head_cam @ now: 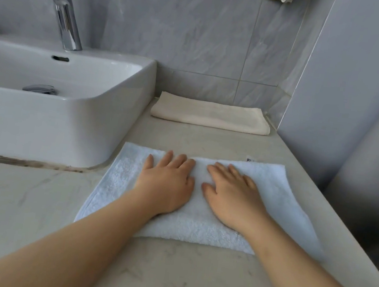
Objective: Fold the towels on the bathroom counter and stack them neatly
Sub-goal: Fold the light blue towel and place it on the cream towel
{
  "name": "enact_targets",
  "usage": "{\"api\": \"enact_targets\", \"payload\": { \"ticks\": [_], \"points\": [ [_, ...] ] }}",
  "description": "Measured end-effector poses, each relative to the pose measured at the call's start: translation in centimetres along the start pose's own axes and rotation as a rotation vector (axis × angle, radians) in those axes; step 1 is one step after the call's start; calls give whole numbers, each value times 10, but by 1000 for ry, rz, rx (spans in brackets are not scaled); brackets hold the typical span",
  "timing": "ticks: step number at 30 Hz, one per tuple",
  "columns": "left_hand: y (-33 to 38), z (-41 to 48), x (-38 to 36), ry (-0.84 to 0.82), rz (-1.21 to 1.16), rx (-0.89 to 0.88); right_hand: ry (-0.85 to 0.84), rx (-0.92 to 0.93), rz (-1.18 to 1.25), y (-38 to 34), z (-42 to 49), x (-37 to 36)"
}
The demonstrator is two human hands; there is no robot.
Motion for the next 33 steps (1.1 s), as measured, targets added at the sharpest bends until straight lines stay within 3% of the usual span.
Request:
{"api": "enact_targets", "payload": {
  "ticks": [6,12,16,22,29,33],
  "points": [
    [0,-12,7,-2,-26,26,15,-84,-6,12,-3,-1],
    [6,-37,0,-66,-14,10,318,19,13,-14,-38,27],
    [4,-33,0,-21,24,13,172,36,-36,-28,-50,1],
    [-3,-50,6,55,4,-3,68,-146,-41,19,-69,-5],
    [-28,-78,4,66,10,91,117,-328,-23,62,-85,0],
    [-48,-99,9,169,-50,221,156,-439,26,81,-98,2]
  ]
}}
Point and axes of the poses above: each hand's wrist, its own z-axis towards the middle knuckle, its own x-axis out of the back of the hand, y = z × x, the point moved 9 cm from there along z, towards the middle knuckle, and after that the axes turned 6 degrees about -y, right-handed, at the moved point
